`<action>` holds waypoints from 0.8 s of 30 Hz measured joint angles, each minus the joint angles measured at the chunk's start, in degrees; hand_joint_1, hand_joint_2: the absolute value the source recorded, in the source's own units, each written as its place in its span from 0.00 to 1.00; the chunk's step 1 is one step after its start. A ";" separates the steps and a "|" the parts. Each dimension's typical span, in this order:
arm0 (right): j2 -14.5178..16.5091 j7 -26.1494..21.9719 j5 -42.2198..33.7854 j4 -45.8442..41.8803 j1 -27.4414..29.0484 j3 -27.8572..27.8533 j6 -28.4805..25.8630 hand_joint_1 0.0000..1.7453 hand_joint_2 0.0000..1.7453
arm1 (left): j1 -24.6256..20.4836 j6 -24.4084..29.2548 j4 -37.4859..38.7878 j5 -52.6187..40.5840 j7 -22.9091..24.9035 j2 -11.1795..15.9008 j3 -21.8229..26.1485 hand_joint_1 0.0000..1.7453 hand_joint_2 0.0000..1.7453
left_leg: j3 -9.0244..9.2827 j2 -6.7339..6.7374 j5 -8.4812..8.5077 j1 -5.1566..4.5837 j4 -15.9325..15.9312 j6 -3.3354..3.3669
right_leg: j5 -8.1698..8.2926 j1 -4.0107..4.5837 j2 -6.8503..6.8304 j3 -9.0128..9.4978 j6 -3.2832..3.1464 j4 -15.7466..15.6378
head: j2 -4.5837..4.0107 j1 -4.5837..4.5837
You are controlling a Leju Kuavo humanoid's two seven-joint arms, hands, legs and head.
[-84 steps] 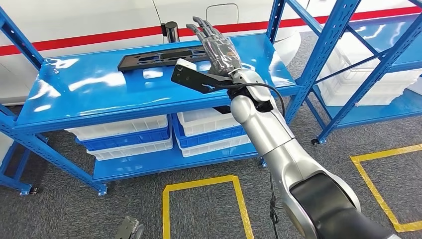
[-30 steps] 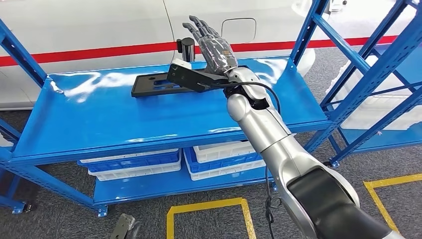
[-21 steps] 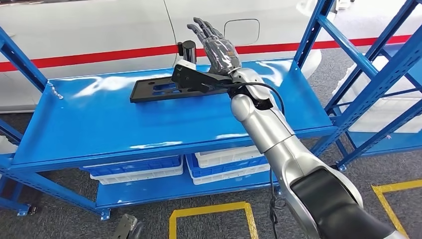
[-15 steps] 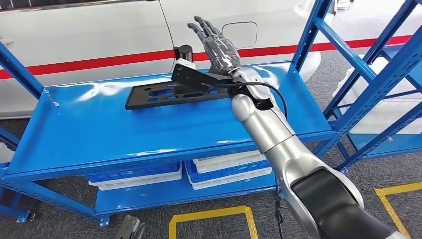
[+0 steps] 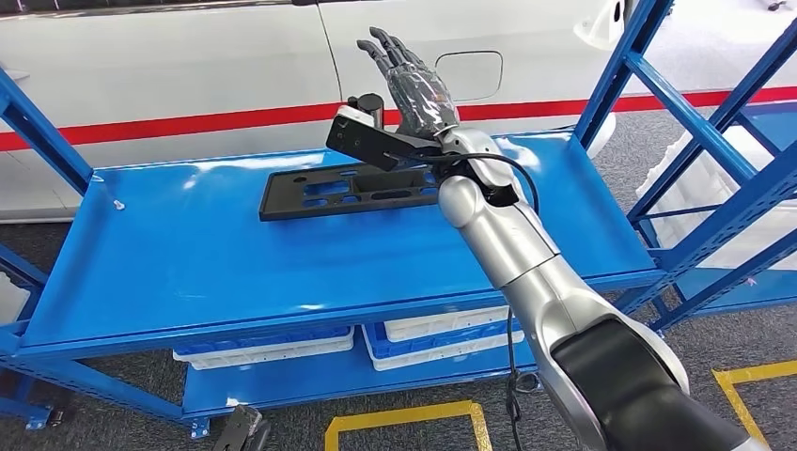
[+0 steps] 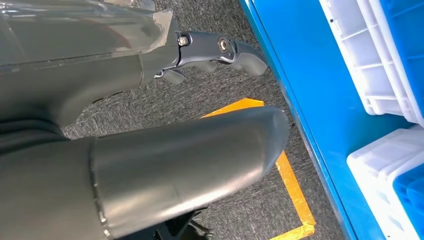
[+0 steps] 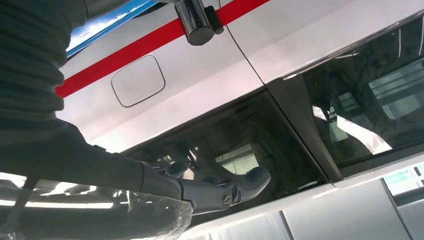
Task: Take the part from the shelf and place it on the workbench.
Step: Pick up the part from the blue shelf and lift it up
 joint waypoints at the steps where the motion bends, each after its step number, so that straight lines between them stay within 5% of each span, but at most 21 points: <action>1: -0.06 -0.02 -0.02 0.10 0.10 0.05 -0.03 0.00 1.00 | 0.00 -0.01 0.01 -0.14 0.09 0.01 0.02 0.00 0.00 | 0.22 -0.11 -0.24 -0.01 0.02 -0.05 | -0.15 -0.03 0.00 -1.29 0.32 1.09 | 0.00 0.04; 2: -0.11 -0.05 -0.03 0.19 0.16 0.09 -0.05 0.00 1.00 | 0.01 -0.02 0.01 -0.29 0.20 -0.01 0.03 0.00 0.00 | 0.53 -0.23 -0.51 -0.01 0.05 -0.18 | 0.67 -0.07 -0.01 -1.51 0.77 0.04 | 0.00 0.10; 5: -0.15 -0.12 0.03 0.28 0.00 0.12 -0.09 0.00 1.00 | -0.03 -0.03 0.01 -0.66 0.46 -0.08 0.04 0.00 0.00 | 1.62 -0.40 -1.47 -0.07 0.26 -0.92 | 6.79 -0.26 -0.24 1.97 1.95 -11.14 | 0.00 0.20; 7: -0.07 -0.14 0.09 0.33 -0.12 0.20 -0.13 0.00 1.00 | -0.16 0.02 0.01 -0.81 0.58 -0.09 0.04 0.00 0.00 | 1.77 -0.33 -2.09 -0.25 0.40 -1.63 | 8.71 -0.11 -0.42 3.55 1.01 -15.03 | 0.00 0.15; 9: -0.05 -0.13 0.14 0.37 -0.16 0.30 -0.15 0.00 1.00 | -0.25 0.06 0.01 -0.86 0.67 -0.07 0.04 0.00 0.00 | 1.82 -0.23 -2.36 -0.23 0.78 -2.30 | 8.87 -0.11 -0.37 4.08 -0.42 -15.13 | 0.00 0.06; 11: 0.01 -0.15 0.18 0.37 -0.28 0.34 -0.15 0.00 1.00 | -0.30 0.13 -0.01 -0.87 0.69 -0.04 0.05 0.00 0.00 | 1.21 -0.07 -3.21 0.03 2.61 -2.85 | 8.97 -0.37 -0.29 4.57 -1.19 -15.25 | 0.00 -0.01; 16: 0.33 -0.96 0.06 0.50 -0.05 0.41 -0.19 0.00 1.00 | -0.23 0.62 0.01 -0.59 0.54 0.05 0.25 0.00 0.00 | -7.97 0.05 -8.96 0.28 17.63 -3.70 | 8.36 -0.17 -0.23 5.24 -2.17 -15.29 | 0.00 -0.22; 18: 0.31 -1.62 -0.18 0.48 0.41 0.38 -0.45 0.00 1.00 | -0.09 0.91 0.01 -0.38 0.26 0.13 0.57 0.00 0.00 | -7.89 0.05 -6.68 0.25 15.19 -3.33 | 8.17 0.04 -0.13 5.48 -2.30 -15.29 | 0.00 -0.22; 20: 0.15 -2.43 -0.31 -0.10 1.06 0.34 -1.15 0.00 1.00 | -0.05 1.12 0.01 -0.33 -0.09 0.35 0.99 0.00 0.00 | -4.40 0.09 -2.41 -0.09 7.06 -2.30 | 7.91 0.29 0.01 5.85 -2.19 -15.29 | 0.00 -0.21; 22: -0.16 -2.98 -0.20 -1.05 1.90 0.33 -1.90 0.00 1.00 | -0.02 1.19 0.01 -0.31 -0.38 0.58 1.21 0.00 0.00 | -1.82 0.07 -1.03 -0.59 1.64 -1.40 | 7.59 0.58 0.13 5.96 -1.79 -15.28 | 0.00 -0.18; 24: -0.63 -3.41 0.80 -2.16 2.96 0.35 -2.70 0.00 1.00 | 0.15 1.17 0.01 -0.30 -0.52 0.64 1.25 0.00 0.00 | -1.06 0.02 -0.90 -0.75 0.79 -1.59 | 7.20 0.91 0.17 5.81 -1.67 -15.10 | 0.00 -0.13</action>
